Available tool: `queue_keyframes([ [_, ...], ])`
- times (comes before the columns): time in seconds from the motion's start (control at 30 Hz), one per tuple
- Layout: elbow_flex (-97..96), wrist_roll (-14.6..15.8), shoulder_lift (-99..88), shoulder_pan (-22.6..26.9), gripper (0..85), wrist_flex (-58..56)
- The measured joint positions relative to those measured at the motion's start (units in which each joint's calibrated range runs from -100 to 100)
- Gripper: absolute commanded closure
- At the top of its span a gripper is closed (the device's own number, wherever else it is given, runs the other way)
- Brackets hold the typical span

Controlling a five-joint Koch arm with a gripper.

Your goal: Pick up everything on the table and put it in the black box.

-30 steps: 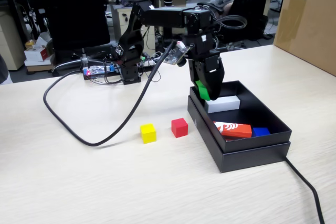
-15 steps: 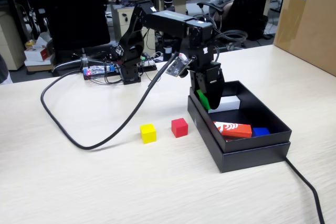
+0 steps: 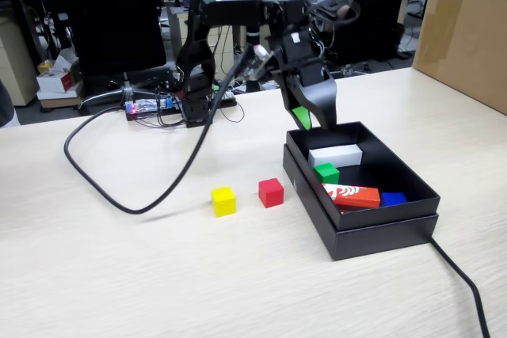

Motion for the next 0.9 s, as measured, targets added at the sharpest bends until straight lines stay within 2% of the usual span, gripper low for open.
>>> queue_keyframes([
  [0.13,-2.4,0.0,-11.0,-1.6,40.3,-1.7],
  [0.23,-6.3,-0.7,-13.6,-3.4,39.2,-4.5],
  [0.5,-18.2,-4.8,-13.7,-9.8,37.5,-4.4],
  [0.73,-30.9,-9.3,-10.2,-13.4,38.2,8.1],
  [0.9,-32.0,-10.0,-8.3,-14.0,38.2,13.1],
])
